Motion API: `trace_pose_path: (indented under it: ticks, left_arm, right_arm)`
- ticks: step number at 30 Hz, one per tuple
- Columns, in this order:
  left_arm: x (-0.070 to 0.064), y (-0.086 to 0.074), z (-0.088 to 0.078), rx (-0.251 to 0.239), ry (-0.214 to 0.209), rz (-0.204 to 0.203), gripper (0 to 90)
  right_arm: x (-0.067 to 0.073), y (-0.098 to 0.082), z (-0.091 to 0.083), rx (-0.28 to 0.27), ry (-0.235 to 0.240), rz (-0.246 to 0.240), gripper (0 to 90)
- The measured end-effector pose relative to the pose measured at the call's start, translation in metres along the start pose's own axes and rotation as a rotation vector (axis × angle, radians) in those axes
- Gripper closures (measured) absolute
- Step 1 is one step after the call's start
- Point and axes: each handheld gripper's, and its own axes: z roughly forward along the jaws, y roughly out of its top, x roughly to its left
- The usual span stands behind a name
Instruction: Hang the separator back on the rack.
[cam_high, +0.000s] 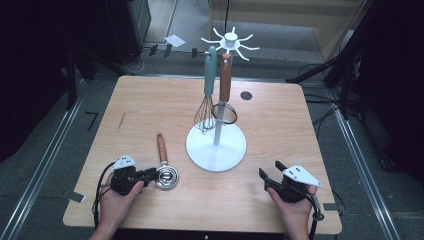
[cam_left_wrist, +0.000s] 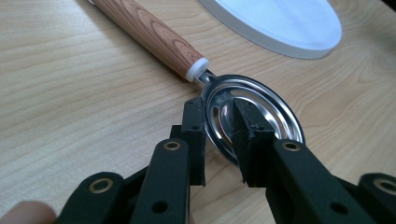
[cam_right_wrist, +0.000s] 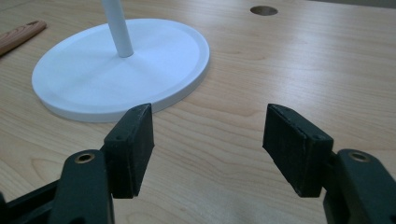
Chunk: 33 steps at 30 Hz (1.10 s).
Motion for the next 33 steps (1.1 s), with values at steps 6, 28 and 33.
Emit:
trace_pose_path:
  ticks: [6,28,33]
  left_arm:
    - [-0.007,-0.004,-0.001,0.024,0.005,0.026,77.7]
    - [-0.004,0.007,0.016,-0.058,0.130,0.068,86.0]
    - [-0.013,0.006,0.020,-0.014,0.116,0.103,89.0]
  right_arm:
    - [-0.001,0.003,0.005,-0.003,0.009,0.013,35.0]
    - [0.012,0.005,0.009,0.013,0.037,-0.049,35.1]
    - [0.011,0.005,0.009,0.013,0.034,-0.047,35.2]
